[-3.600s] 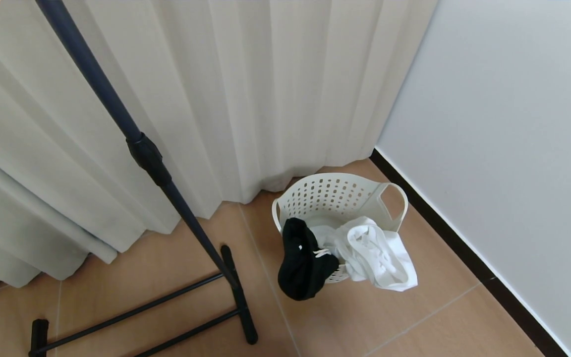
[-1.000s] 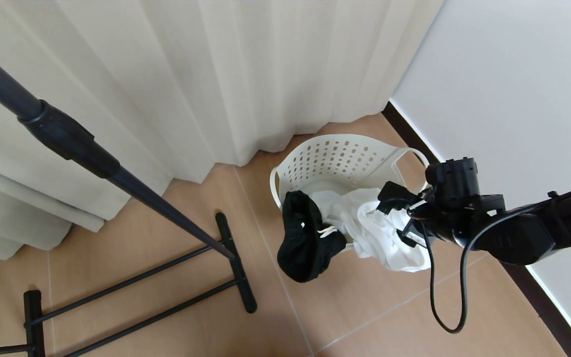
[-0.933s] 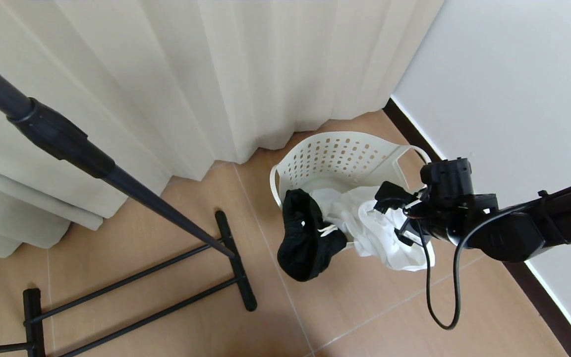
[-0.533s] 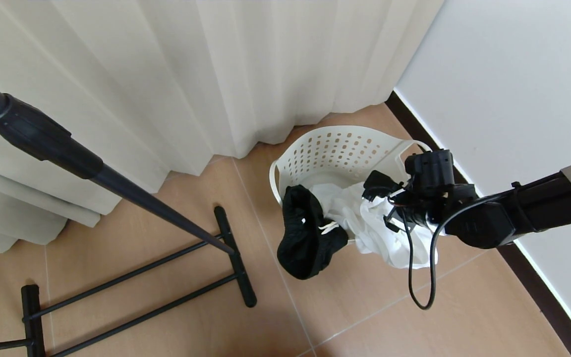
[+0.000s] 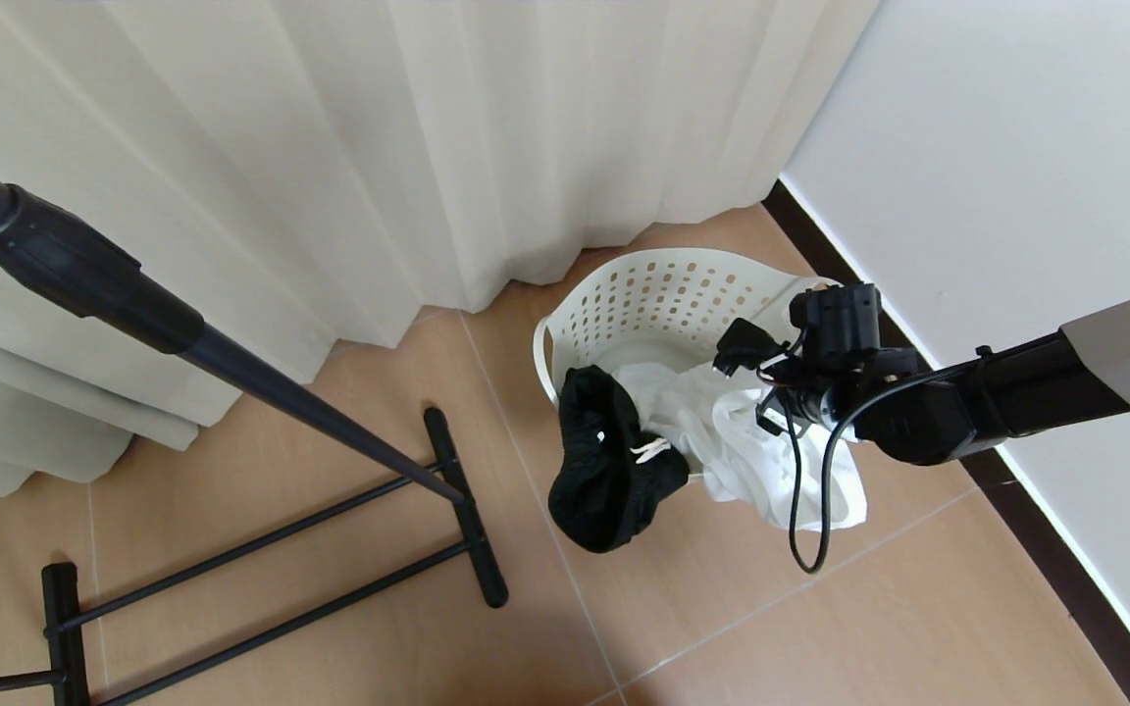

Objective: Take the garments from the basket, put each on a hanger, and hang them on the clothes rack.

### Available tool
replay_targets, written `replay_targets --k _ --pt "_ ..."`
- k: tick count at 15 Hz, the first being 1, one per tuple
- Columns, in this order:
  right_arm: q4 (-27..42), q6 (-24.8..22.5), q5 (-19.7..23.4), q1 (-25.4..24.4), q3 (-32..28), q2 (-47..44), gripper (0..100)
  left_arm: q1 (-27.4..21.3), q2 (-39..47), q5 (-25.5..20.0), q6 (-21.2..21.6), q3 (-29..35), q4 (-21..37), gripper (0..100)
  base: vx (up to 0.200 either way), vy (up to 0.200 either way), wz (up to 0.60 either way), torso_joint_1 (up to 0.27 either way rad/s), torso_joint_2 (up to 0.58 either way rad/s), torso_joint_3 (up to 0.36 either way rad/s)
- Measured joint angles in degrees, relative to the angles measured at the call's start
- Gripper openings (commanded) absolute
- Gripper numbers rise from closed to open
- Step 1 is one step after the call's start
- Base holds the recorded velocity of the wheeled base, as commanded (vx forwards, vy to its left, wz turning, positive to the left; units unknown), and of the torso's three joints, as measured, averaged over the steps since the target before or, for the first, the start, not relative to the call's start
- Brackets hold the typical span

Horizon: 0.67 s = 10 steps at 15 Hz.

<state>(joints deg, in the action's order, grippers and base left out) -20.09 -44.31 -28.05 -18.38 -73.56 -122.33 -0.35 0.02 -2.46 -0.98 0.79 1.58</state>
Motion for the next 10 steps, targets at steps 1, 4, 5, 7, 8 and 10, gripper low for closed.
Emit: replay_targets --k 1,4,5,7,8,10 --pt "0.01 0.33 0.0 0.02 -0.2 -0.38 0 0.0 0.0 0.0 0.02 0.0 -0.02 100 0.0 0.0 0.0 0.0 0.0 0.0" --pt "-0.02 3.38 0.02 0.04 -0.89 -1.38 0 0.0 0.0 0.0 0.02 0.0 -0.02 100 0.0 0.0 0.0 0.0 0.0 0.0" --pt "-0.05 4.52 0.17 0.04 -0.98 -1.56 0 0.0 0.0 0.01 0.02 0.0 0.0 100 0.0 0.0 0.0 0.0 0.0 0.0" --pt "-0.05 8.16 0.46 0.04 -0.67 -0.93 0 0.0 0.0 0.01 0.02 0.0 0.0 100 0.0 0.0 0.0 0.0 0.0 0.0" --pt "0.0 11.14 0.57 -0.02 0.3 0.59 0 0.0 0.0 0.01 0.02 0.0 -0.02 100 0.0 0.0 0.0 0.0 0.0 0.0" --pt "-0.02 15.69 1.5 -0.18 4.1 6.16 0 0.0 0.0 0.01 0.02 0.0 0.0 100 0.0 0.0 0.0 0.0 0.0 0.0"
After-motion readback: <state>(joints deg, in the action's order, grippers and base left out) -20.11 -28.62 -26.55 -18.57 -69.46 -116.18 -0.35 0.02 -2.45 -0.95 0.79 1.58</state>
